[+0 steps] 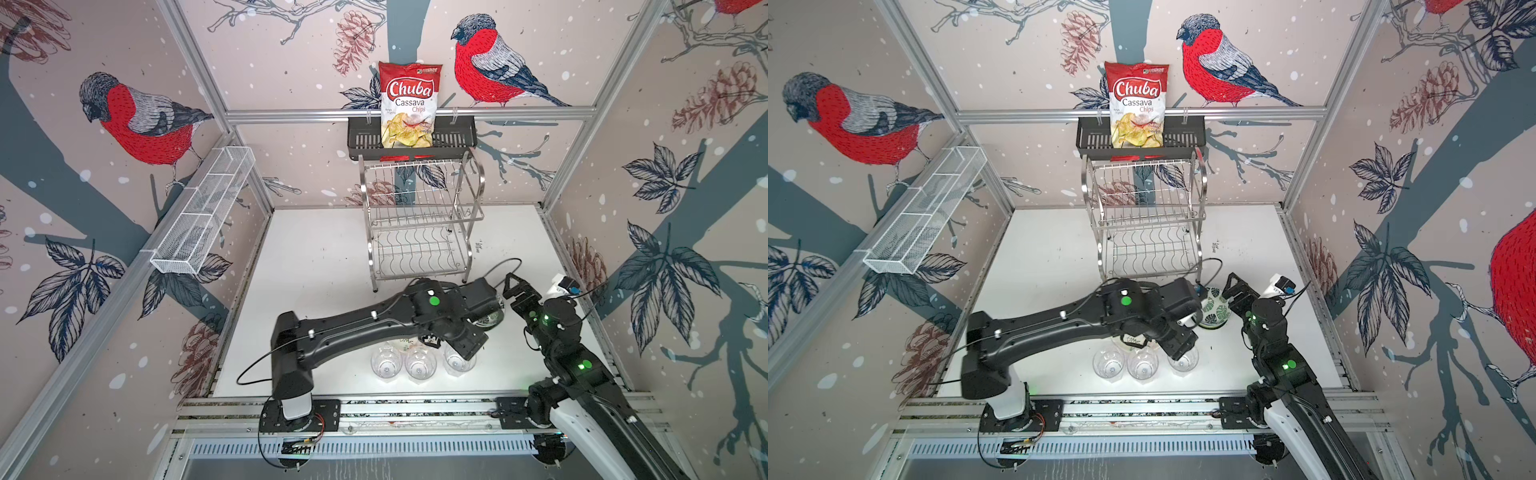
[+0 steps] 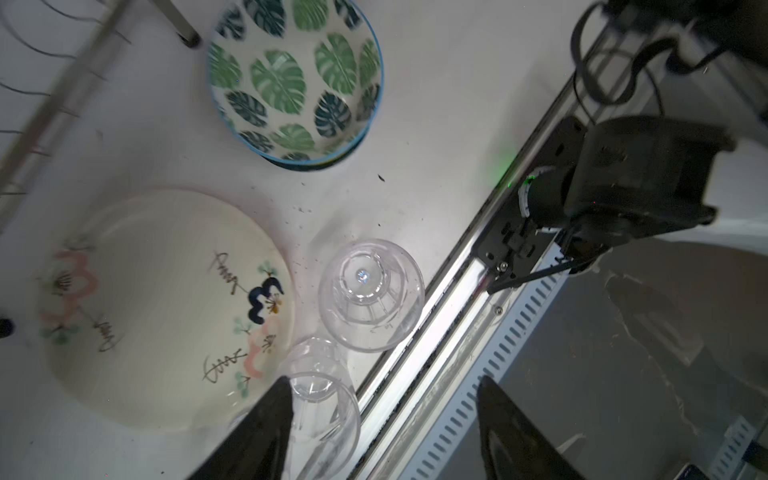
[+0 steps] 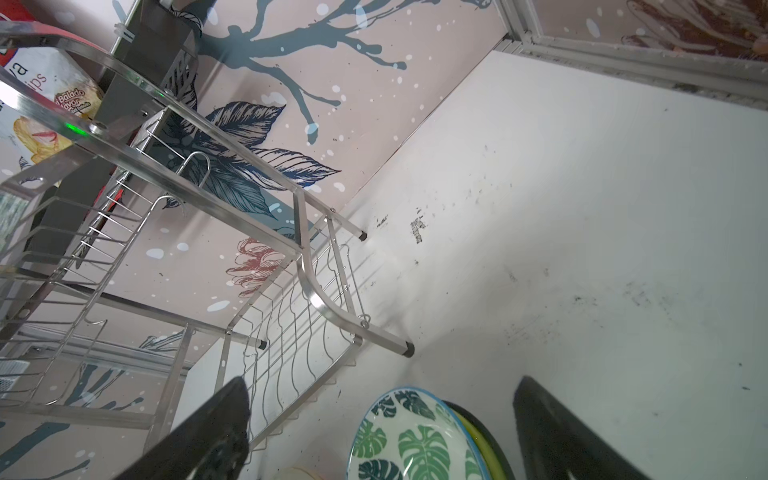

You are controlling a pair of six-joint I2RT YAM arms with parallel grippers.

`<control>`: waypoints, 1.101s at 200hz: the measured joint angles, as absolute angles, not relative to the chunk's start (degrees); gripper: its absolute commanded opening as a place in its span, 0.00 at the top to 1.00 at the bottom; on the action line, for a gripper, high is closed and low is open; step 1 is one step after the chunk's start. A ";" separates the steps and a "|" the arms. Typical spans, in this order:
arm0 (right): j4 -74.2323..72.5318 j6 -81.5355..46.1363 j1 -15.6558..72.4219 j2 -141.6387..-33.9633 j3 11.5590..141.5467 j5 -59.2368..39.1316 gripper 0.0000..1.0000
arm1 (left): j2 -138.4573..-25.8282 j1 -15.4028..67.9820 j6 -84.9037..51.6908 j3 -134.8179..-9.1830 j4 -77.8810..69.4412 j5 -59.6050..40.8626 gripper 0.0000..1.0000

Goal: Unload the mixed dishes from the dish rack

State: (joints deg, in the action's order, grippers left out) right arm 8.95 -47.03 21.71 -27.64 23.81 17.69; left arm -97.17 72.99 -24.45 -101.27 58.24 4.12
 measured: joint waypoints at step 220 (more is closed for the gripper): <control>-12.21 -16.45 19.84 -51.07 26.96 27.03 0.01 | -34.48 53.98 -0.43 -25.71 -17.06 63.02 0.02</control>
State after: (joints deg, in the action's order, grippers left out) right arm -12.21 -16.45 19.84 -51.07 26.96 27.03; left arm -34.48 53.98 -0.43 -25.71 -17.06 63.02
